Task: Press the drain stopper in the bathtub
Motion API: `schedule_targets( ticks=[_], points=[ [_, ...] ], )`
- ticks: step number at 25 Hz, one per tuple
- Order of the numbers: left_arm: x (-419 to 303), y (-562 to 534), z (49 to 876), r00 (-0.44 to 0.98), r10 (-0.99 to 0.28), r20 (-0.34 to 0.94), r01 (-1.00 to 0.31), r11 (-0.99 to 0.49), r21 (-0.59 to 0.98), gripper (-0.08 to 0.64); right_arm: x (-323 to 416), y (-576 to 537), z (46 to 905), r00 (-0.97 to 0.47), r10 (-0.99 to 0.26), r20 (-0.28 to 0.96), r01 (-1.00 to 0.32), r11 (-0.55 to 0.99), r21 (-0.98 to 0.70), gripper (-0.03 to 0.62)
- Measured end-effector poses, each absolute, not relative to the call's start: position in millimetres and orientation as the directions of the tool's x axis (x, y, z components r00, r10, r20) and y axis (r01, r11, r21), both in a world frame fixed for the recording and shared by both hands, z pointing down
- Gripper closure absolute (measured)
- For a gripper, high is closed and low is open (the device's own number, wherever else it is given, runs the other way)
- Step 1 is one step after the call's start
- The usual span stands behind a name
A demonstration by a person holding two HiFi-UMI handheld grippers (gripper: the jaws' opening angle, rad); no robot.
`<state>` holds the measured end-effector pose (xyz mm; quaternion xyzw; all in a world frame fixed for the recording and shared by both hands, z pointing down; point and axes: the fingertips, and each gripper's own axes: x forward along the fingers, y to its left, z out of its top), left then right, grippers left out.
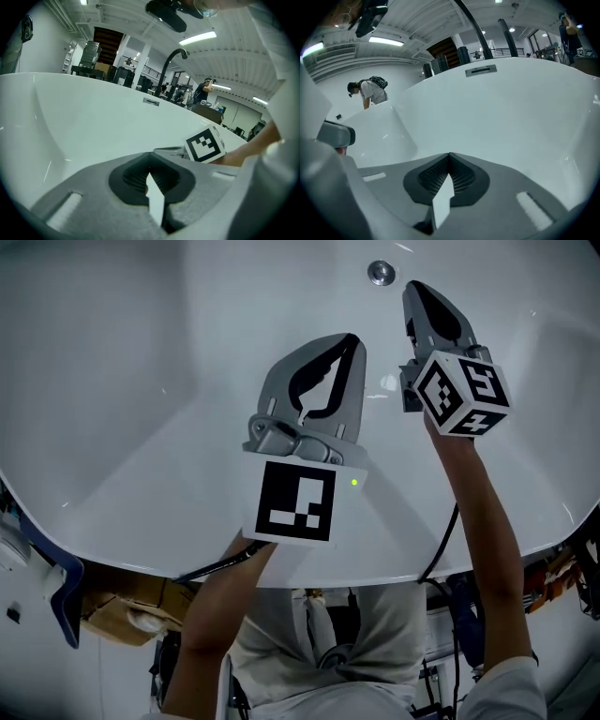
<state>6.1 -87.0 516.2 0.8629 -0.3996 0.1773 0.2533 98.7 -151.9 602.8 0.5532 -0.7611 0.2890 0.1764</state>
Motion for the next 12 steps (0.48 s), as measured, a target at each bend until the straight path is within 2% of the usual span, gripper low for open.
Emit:
schedule_targets(
  ticks=[5, 12],
  points=[
    [3, -98, 538, 0.612, -0.605, 0.509, -0.787, -0.527, 0.321, 0.558, 108, -153, 643, -0.303, -0.716, 0.628, -0.951, 0.188, -0.244, 0.592],
    [6, -105, 562, 0.607, -0.611, 0.508, -0.792, -0.515, 0.326, 0.558, 118, -162, 706, -0.296, -0.652, 0.698, -0.953, 0.246, -0.175, 0.592]
  ],
)
